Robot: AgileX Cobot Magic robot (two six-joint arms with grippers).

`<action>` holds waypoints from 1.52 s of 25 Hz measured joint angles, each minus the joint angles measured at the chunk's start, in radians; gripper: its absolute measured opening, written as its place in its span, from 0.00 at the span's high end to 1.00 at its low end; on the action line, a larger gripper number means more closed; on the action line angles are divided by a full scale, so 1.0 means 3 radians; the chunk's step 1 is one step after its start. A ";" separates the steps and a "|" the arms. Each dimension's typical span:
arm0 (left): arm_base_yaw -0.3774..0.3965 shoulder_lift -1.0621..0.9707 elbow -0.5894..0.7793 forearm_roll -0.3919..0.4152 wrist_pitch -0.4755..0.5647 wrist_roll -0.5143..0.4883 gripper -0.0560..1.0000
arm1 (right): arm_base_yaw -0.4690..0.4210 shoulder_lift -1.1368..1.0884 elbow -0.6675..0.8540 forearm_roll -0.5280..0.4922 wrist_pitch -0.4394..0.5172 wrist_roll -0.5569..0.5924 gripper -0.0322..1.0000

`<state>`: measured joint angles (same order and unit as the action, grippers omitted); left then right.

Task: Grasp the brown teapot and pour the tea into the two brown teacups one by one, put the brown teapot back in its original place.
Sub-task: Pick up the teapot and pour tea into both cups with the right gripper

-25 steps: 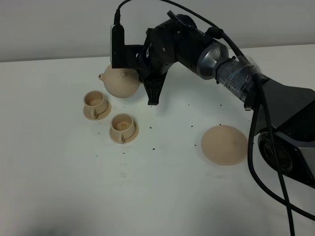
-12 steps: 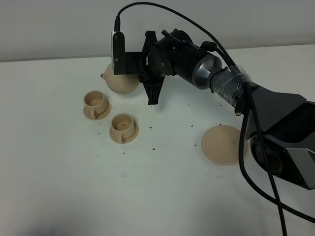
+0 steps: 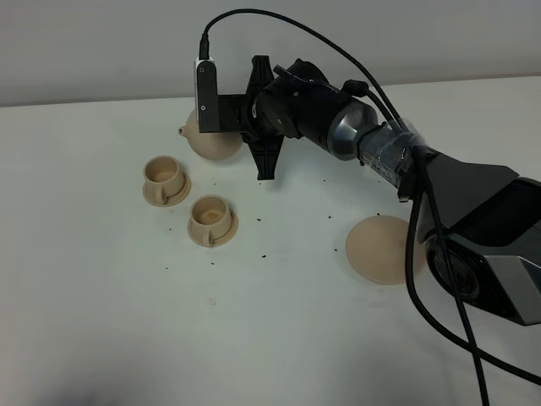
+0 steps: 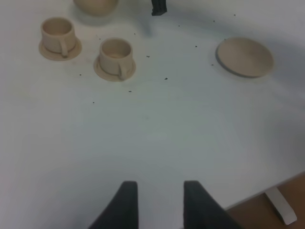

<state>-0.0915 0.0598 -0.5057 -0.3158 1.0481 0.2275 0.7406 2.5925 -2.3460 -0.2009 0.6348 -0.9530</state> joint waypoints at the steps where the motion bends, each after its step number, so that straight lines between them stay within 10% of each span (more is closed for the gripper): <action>1: 0.0000 0.0000 0.0000 0.0000 0.0000 0.0000 0.71 | 0.0000 0.0000 0.0000 -0.0014 -0.0016 0.0003 0.86; 38: 0.0000 0.0000 0.0000 0.0000 0.0000 -0.0003 0.71 | 0.0189 0.0067 0.0000 -0.0825 -0.0507 -0.0228 0.86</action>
<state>-0.0915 0.0598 -0.5057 -0.3158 1.0481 0.2265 0.7972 2.6127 -2.3460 -0.4483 0.4827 -1.0215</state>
